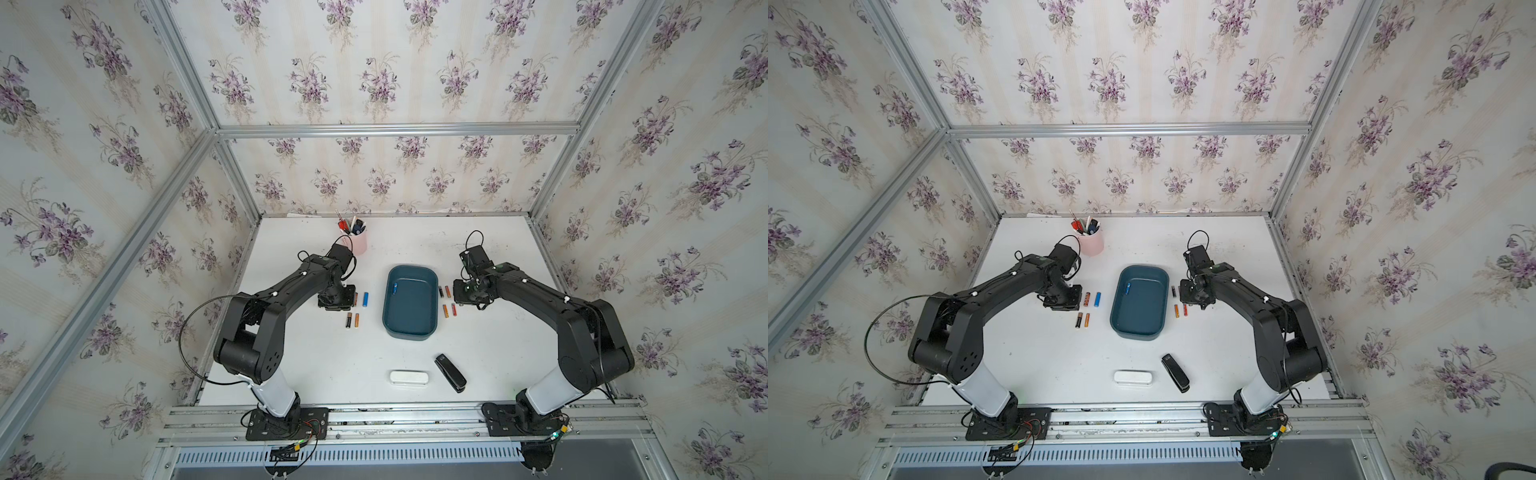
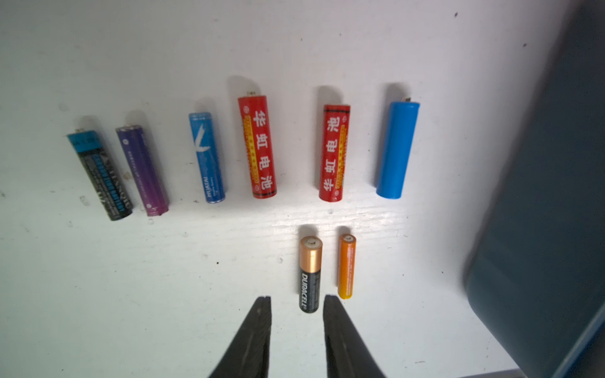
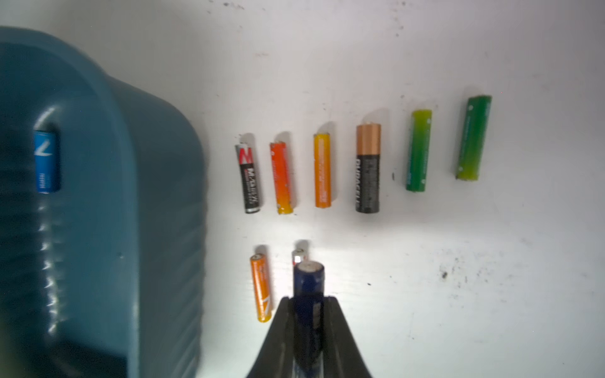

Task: Take the batteries out of the storage box
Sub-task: Place the battery at the center of the board.

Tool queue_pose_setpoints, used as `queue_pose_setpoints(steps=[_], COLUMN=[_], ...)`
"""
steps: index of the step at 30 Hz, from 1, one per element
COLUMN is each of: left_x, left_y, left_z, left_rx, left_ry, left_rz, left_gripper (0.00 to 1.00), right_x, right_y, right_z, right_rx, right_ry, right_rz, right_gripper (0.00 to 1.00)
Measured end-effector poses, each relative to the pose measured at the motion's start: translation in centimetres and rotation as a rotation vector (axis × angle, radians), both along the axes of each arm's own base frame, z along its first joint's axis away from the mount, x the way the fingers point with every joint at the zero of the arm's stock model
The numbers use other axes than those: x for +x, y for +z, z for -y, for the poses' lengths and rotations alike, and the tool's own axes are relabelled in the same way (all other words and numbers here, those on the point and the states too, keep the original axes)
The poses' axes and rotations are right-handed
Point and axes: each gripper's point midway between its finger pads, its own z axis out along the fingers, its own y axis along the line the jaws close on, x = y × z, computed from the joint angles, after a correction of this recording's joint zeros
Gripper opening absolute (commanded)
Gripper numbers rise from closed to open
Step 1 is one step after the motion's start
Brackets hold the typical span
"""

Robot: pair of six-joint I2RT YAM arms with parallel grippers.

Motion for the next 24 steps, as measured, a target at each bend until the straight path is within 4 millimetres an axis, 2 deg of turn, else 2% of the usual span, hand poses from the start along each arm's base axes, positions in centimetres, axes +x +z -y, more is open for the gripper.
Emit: queue_pose_setpoints(steps=[8,24], left_x=[-0.1,0.0], left_y=[0.1,0.0], left_z=[0.0,0.0], left_rx=[0.003,0.006], left_ry=[0.0,0.0], left_rz=[-0.008,-0.017], left_gripper=[0.33,0.33], right_x=[-0.8,-0.7], right_y=[-2.0,-4.1], right_z=[1.3,1.3], right_rx=[-0.009,-0.018], right_ry=[-0.002,0.021], right_rz=[-0.042,-0.069], right_gripper=[0.16,0.17])
